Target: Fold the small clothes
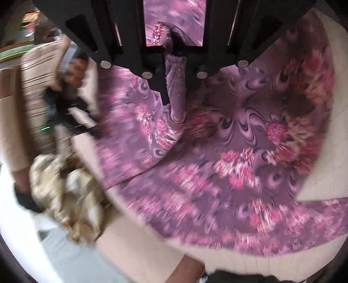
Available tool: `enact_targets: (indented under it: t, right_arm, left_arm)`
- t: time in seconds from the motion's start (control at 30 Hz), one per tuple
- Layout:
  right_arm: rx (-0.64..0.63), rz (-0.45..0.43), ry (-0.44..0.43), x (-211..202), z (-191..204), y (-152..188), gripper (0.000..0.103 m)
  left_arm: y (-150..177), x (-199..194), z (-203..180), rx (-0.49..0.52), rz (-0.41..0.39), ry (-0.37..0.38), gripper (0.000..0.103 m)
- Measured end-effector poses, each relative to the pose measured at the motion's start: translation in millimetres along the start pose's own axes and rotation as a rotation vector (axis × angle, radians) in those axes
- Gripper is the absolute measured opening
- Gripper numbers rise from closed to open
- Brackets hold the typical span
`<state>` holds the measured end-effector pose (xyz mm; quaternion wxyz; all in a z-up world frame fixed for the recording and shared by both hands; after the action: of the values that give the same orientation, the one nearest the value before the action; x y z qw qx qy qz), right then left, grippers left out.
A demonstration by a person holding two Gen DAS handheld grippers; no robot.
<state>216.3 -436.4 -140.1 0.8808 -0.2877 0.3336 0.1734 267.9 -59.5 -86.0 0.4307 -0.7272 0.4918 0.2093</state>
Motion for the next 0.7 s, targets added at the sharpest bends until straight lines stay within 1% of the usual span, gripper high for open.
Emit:
enact_targets:
  t: [0.03,0.07,0.1,0.13,0.17,0.2,0.23,0.27,0.3,0.33,0.37,0.43,0.47,0.5,0.53,0.57,0.63,0.67,0.7]
  right_arm:
    - [0.007,0.000,-0.015,0.8,1.4,-1.7,0.050]
    - [0.002,0.002,-0.028,-1.0,4.4,-1.6,0.050]
    - [-0.007,0.004,-0.037,-2.3,7.7,-1.0,0.050]
    - [-0.017,0.010,-0.050,-2.2,11.5,-0.2,0.050]
    - [-0.019,0.015,-0.055,-1.1,12.3,2.0,0.050]
    - [-0.020,0.027,-0.059,1.2,13.9,3.4,0.050]
    - [-0.017,0.030,-0.059,2.0,14.1,4.4,0.050]
    - [-0.011,0.033,-0.063,2.2,13.3,4.7,0.050]
    - [-0.001,0.041,-0.067,1.4,13.3,4.4,0.050]
    - [0.013,0.047,-0.081,-0.6,13.3,4.8,0.050]
    - [0.045,0.059,-0.114,-5.7,13.6,4.5,0.051]
    - [0.137,0.106,-0.163,-7.9,11.8,0.5,0.052]
    - [0.163,0.127,-0.159,-3.6,13.6,-1.7,0.052]
    - [0.189,0.152,-0.143,3.3,12.0,-2.3,0.052]
    - [0.218,0.176,-0.147,12.1,11.2,-3.3,0.052]
    - [0.223,0.186,-0.156,17.4,12.0,-4.7,0.051]
    - [0.226,0.164,-0.146,21.3,7.1,-7.3,0.051]
    - [0.261,0.152,-0.152,21.4,0.1,-8.9,0.051]
    - [0.315,0.162,-0.179,21.8,-8.2,-9.6,0.051]
  left_arm:
    - [-1.6,-13.5,-3.7,0.003,-0.026,0.019,0.009]
    - [-1.5,-32.6,-4.5,0.001,-0.070,0.034,0.009]
    - [0.8,-42.2,0.0,-0.011,-0.094,0.019,0.009]
    - [4.7,-48.1,9.4,-0.031,-0.114,-0.014,0.009]
    - [8.2,-48.0,18.4,-0.040,-0.129,-0.048,0.016]
    - [14.0,-40.1,31.7,-0.022,-0.133,-0.116,0.043]
    - [19.6,-28.4,42.1,-0.001,-0.088,-0.175,0.057]
    - [25.7,-19.6,55.2,-0.002,-0.031,-0.223,0.060]
    - [28.8,-18.7,65.9,-0.041,-0.016,-0.245,0.057]
    - [27.5,-23.9,67.8,-0.062,-0.036,-0.240,0.057]
    - [22.8,-33.0,64.6,-0.058,-0.069,-0.231,0.057]
    - [3.8,-52.3,44.0,0.011,-0.140,-0.239,0.061]
    - [-7.5,-56.1,31.0,0.049,-0.159,-0.240,0.068]
    - [-20.5,-56.7,15.4,0.088,-0.169,-0.229,0.072]
    - [-37.3,-51.4,-6.1,0.133,-0.171,-0.209,0.073]
    - [-50.1,-45.3,-25.5,0.172,-0.169,-0.187,0.074]
    - [-73.9,-22.9,-66.1,0.265,-0.173,-0.155,0.079]
    - [-81.7,-5.6,-88.0,0.323,-0.168,-0.150,0.080]
    - [-86.7,11.6,-105.8,0.373,-0.157,-0.151,0.080]
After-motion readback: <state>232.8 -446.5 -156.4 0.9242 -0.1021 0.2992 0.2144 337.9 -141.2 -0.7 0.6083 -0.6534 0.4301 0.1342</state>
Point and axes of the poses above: each gripper's, at about its wrist camera, not at the fingertips, and x roughly the way its jaws point, z to its left, y to its underside, the point moved 5 cm from there along x, roughly the way its jaws point, and after that the axes turned 10 degrees about -z, right-handed, at the moved point
